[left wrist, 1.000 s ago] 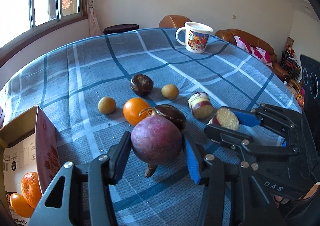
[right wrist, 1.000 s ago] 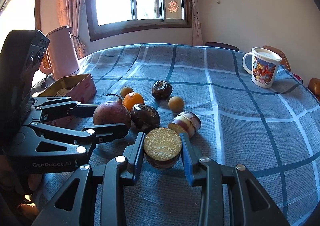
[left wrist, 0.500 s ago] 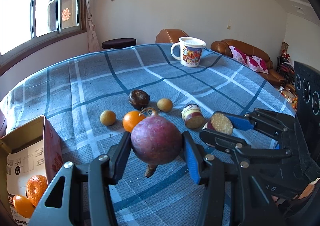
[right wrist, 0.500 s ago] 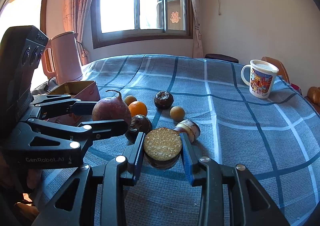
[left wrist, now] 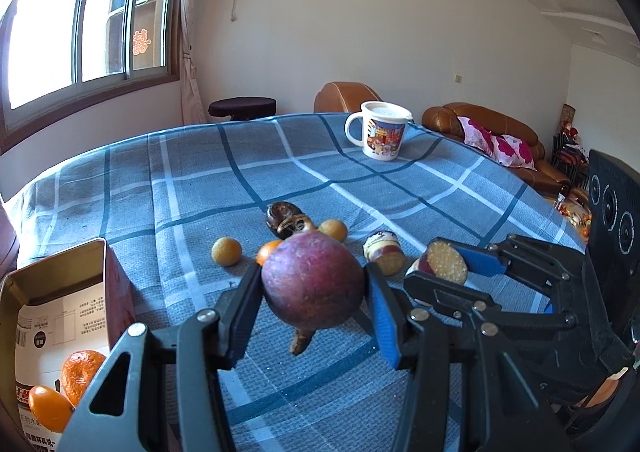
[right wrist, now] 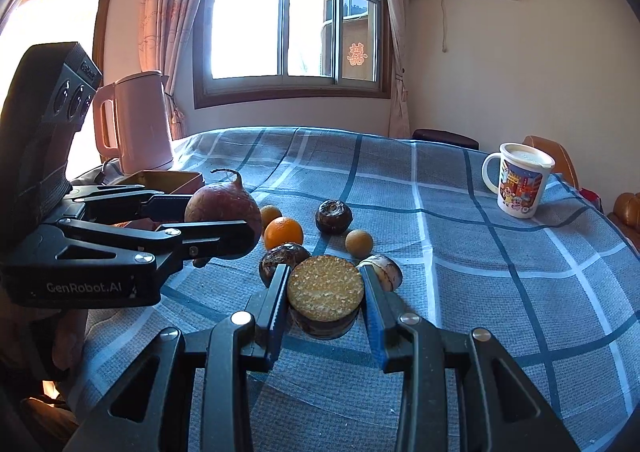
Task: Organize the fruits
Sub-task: 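Lift the purple passion fruit with the left tool while the right tool lifts the cut fruit half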
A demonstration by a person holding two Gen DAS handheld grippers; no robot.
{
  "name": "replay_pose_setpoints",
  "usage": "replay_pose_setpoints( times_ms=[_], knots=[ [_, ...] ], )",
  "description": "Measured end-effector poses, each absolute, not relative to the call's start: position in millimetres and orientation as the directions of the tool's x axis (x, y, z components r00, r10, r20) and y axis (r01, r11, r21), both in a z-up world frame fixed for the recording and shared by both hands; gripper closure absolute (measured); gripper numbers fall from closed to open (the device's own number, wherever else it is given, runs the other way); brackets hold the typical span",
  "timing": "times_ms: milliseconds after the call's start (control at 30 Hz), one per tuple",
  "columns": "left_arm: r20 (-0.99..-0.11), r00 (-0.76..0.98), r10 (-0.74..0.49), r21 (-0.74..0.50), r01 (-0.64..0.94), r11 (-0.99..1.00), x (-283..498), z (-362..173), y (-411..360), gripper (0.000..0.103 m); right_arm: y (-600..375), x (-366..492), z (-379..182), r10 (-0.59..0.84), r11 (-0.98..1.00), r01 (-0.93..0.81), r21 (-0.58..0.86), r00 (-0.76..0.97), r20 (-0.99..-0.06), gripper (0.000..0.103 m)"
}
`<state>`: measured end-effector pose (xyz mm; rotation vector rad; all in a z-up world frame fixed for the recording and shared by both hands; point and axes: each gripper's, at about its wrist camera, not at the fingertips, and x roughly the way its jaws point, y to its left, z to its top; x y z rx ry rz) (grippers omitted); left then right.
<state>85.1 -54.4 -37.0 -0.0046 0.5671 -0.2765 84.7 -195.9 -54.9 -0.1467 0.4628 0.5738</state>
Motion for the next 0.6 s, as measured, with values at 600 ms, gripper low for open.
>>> replay_pose_setpoints(
  times_ms=[600],
  knots=[
    [-0.458, 0.862, -0.216, -0.057, 0.214, 0.975, 72, -29, -50, 0.05, -198, 76, -52, 0.503, 0.829, -0.559, -0.018, 0.76, -0.412, 0.067]
  ],
)
